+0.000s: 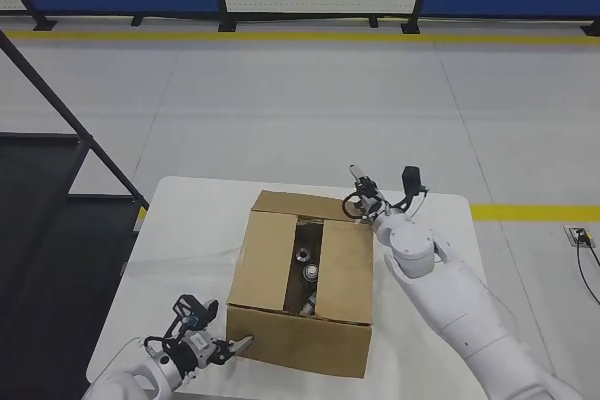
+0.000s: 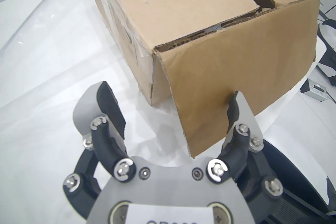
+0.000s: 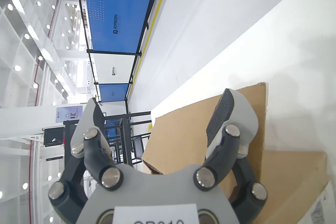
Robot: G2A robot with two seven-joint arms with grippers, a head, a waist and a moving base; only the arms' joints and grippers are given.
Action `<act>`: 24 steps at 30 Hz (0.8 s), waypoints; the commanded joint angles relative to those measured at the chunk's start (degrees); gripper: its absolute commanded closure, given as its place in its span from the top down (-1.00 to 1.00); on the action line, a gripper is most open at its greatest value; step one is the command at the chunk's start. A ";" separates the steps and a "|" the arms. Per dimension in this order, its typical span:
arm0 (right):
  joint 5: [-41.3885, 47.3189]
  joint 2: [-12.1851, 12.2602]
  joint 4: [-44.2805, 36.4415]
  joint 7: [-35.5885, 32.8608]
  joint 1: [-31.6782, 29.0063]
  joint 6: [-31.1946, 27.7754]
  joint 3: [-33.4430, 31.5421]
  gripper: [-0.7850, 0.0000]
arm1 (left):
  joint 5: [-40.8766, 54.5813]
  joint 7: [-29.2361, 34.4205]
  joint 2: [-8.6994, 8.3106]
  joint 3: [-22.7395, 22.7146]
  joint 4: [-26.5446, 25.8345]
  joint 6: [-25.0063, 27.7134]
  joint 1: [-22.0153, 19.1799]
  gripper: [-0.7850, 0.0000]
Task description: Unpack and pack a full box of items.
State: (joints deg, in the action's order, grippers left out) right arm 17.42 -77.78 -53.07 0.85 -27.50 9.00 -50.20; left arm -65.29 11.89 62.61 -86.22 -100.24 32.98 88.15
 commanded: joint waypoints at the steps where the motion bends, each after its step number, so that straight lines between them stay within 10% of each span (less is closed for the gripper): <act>1: 0.01 -0.17 0.23 -0.01 0.06 -0.53 -0.52 1.00 | 0.96 -0.67 -0.06 -0.69 -0.56 -0.01 0.32 1.00; 11: 7.57 2.19 -13.32 -13.73 -9.58 -10.14 -10.67 1.00 | 11.19 -4.01 -0.42 -10.43 -3.15 -5.91 3.45 1.00; 24: 4.00 2.93 -17.05 -22.95 -12.32 -6.03 -9.96 1.00 | 2.68 -1.72 0.70 0.05 4.47 -16.26 -5.55 1.00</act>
State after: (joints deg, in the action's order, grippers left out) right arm 23.26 -74.97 -69.72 -19.71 -39.84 1.63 -60.75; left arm -62.04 10.30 63.19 -87.31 -96.31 17.01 83.20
